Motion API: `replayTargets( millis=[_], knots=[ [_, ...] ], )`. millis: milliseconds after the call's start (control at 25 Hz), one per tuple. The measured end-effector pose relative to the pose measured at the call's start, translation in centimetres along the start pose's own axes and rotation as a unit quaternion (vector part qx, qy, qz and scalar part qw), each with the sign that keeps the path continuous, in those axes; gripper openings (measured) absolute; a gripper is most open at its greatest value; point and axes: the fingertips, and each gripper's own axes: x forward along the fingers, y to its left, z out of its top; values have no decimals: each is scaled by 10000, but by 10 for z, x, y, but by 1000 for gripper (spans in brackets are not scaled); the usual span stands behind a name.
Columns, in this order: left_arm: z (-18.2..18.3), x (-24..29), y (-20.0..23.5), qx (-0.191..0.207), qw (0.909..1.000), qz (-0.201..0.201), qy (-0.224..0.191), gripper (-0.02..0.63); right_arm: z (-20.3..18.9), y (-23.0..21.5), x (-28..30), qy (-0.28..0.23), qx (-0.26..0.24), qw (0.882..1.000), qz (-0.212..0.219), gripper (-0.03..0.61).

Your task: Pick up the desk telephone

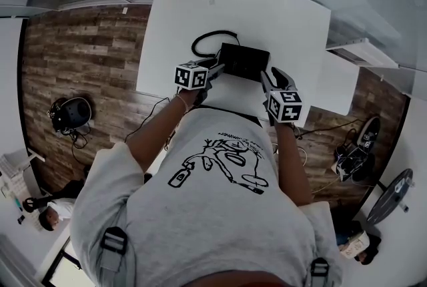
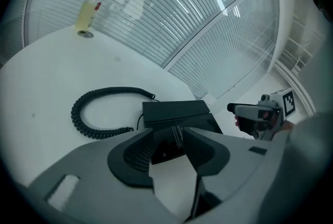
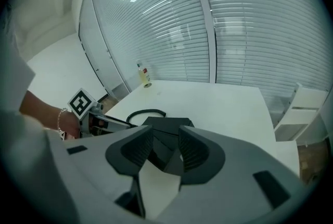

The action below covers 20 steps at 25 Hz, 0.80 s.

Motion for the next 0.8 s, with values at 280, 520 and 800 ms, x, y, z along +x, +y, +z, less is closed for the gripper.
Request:
replayTargets(
  millis=[280, 520, 800],
  knots=[
    [-11, 16, 19, -247, 9995, -92, 172, 173, -21, -8, 19, 300, 239, 9992, 127, 144],
    [-14, 25, 23, -479, 9984, -216, 214, 189, -38, -12, 34, 515, 364, 9978, 226, 158],
    [-18, 32, 21, -684, 9965, -384, 279, 190, -54, -16, 45, 656, 651, 9950, 384, 175]
  ],
)
